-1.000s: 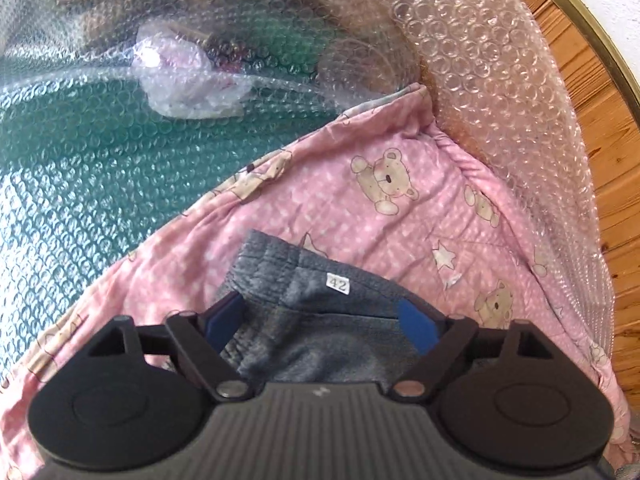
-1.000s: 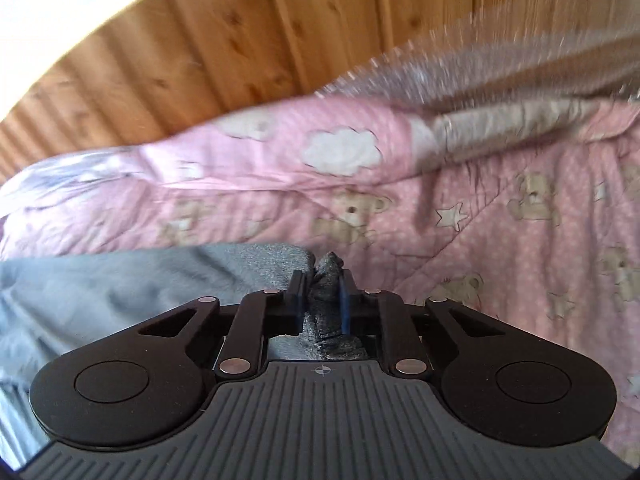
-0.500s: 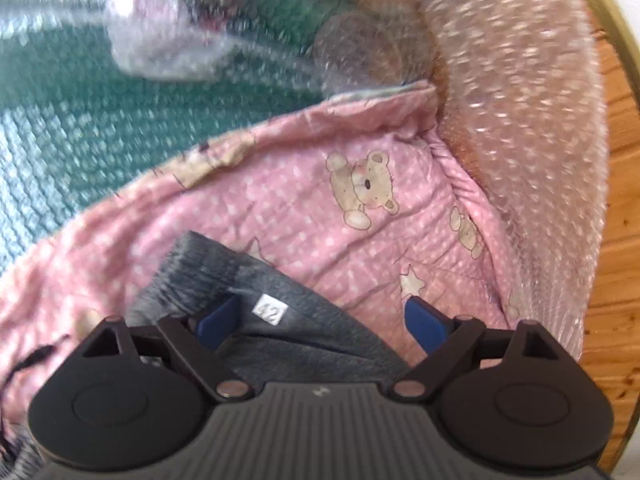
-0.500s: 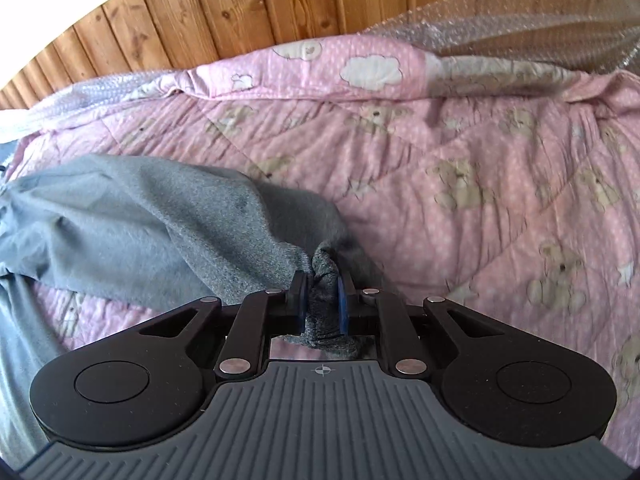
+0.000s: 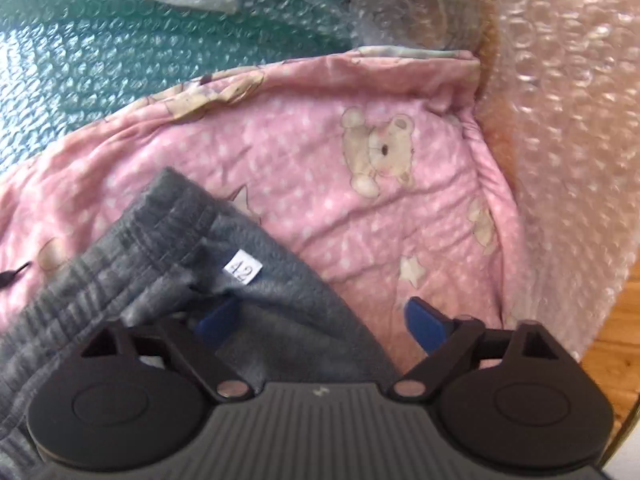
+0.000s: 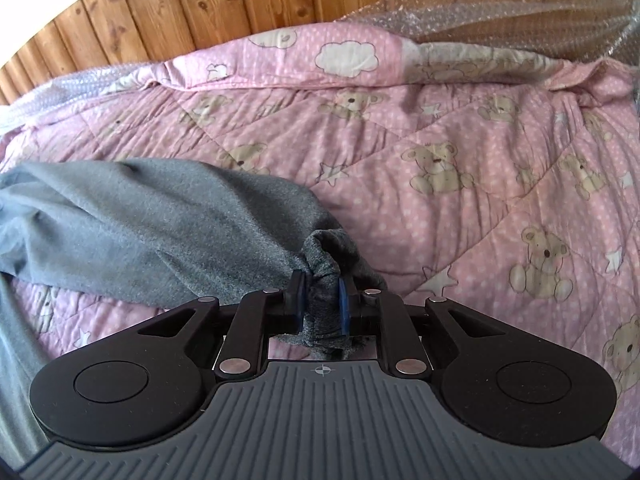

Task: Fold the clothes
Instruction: 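Grasp the waistband with the left gripper while the right gripper holds the cuff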

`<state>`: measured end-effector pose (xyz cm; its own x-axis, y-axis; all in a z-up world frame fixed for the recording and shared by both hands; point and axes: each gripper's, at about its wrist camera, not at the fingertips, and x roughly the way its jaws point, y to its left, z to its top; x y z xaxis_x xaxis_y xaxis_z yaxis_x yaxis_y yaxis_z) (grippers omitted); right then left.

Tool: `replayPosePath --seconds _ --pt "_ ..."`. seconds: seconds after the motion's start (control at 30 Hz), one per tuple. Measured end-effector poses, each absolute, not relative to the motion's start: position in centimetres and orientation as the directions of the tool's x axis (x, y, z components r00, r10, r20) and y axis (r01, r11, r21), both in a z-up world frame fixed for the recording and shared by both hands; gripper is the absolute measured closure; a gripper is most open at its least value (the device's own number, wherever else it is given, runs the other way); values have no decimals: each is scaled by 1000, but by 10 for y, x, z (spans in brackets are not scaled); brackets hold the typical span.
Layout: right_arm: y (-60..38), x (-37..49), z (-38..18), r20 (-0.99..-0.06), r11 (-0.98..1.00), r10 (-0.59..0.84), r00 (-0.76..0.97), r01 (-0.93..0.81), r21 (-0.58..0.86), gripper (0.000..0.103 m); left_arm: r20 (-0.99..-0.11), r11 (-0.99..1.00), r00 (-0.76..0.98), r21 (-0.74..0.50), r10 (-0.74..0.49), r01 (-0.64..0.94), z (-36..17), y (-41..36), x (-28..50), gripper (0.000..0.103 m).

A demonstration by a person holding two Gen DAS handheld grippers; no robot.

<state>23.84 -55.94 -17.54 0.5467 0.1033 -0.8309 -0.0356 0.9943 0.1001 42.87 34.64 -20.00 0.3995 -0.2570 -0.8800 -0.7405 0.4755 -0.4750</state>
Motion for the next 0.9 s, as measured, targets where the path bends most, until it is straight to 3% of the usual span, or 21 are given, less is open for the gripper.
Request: replayPosePath --seconds 0.1,0.17,0.2,0.23,0.43,0.73,0.77,0.83,0.9 --pt "-559 236 -175 -835 995 100 541 -43 91 88 -896 463 366 -443 -251 -768 -205 345 441 3" --pt "-560 234 -171 -832 995 97 547 -45 87 88 -896 468 341 -440 -283 -766 -205 343 444 43" --pt "-562 232 -169 -826 995 94 555 -37 88 88 -889 466 330 -449 -316 -763 -205 341 444 86" --pt "-563 230 -167 -821 996 90 564 -30 89 88 -883 455 322 -454 -341 -766 -208 340 442 101" --pt "-562 217 -164 -816 996 82 572 -23 84 88 -899 471 326 -432 -293 -769 -201 332 425 101" --pt "-567 196 -172 -826 996 72 559 8 92 88 -867 391 435 -498 -242 -774 -170 338 335 101" --pt "-567 196 -173 -827 996 72 558 11 94 88 -849 369 463 -527 -253 -765 -174 340 331 98" --pt "-567 196 -176 -828 995 71 556 16 96 88 -840 336 477 -542 -260 -770 -181 344 329 80" --pt "-567 196 -178 -830 995 71 553 18 98 88 -835 334 496 -550 -238 -766 -178 347 332 75"
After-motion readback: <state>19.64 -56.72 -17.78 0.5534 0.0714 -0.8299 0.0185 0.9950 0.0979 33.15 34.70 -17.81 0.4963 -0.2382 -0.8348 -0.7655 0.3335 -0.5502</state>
